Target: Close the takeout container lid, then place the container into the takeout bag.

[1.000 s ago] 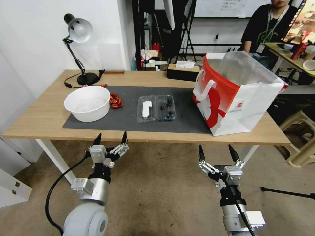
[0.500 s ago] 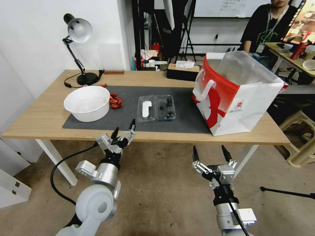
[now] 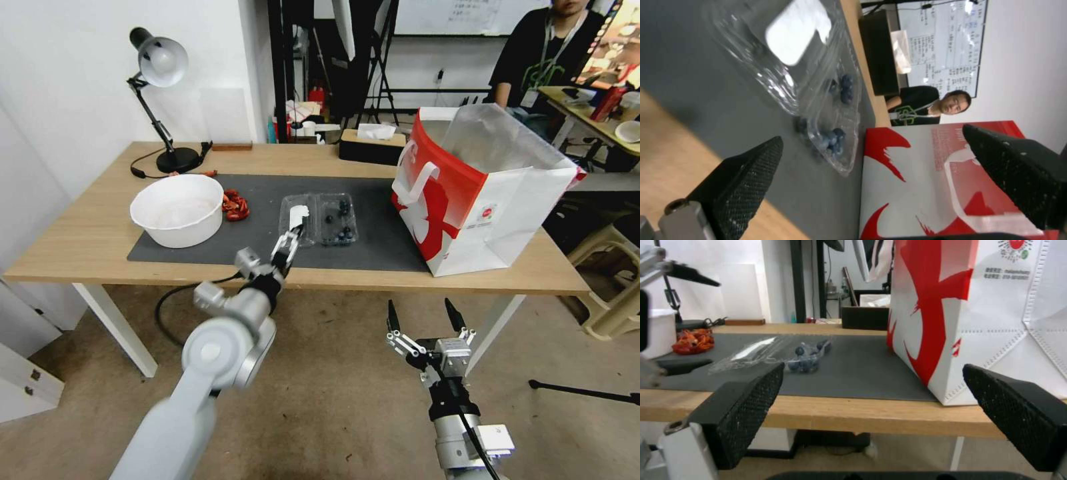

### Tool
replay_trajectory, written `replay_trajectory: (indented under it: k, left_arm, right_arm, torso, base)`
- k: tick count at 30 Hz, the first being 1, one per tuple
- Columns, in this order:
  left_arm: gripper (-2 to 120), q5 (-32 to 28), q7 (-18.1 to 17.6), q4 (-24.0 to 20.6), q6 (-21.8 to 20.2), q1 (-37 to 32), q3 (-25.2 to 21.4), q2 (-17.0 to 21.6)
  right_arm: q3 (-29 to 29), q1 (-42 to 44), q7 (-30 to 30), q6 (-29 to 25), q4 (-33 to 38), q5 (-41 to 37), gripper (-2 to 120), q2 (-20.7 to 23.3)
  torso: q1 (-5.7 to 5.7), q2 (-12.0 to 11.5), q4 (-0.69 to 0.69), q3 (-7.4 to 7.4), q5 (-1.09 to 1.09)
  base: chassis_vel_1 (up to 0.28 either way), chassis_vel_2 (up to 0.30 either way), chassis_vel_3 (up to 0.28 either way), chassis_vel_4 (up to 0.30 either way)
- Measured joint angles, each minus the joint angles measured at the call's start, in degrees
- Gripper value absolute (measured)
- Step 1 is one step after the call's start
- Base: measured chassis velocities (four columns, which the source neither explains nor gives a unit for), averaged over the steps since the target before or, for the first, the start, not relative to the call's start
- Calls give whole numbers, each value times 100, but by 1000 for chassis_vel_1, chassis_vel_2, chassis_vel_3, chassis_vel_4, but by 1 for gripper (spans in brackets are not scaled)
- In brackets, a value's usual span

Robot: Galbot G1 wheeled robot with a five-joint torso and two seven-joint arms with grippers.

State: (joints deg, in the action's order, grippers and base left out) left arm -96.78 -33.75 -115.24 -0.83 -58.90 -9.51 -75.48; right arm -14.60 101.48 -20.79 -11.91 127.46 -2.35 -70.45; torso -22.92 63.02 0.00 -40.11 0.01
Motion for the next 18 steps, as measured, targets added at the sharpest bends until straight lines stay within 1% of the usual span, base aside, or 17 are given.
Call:
replay_trajectory:
  k: [3,4,7,18]
  left_arm:
    - [100,-77,-184,334,43,305,117,-126]
    - [100,-77,-184,334,43,305,117,-126]
    - [100,-138,-323,573,74,472,152,-197]
    - [100,-120,-330,1043,157,775,165,-215]
  right_arm:
    - [-71,52,-10,-16,3,13,100,-19]
    - [-71,52,-10,-16,3,13,100,-19]
    - [-97,67,-20,-20,30,18,100,-40]
    - [-112,37,-30,-14,40,19,100,-61]
  torso:
    - [0,0,0,0,0]
    - [0,0,0,0,0]
    - [0,0,0,0,0]
    - [0,0,1,0,-1]
  base:
    - [0,0,0,0]
    - [0,0,0,0]
    - [0,0,0,0]
    - [0,0,0,0]
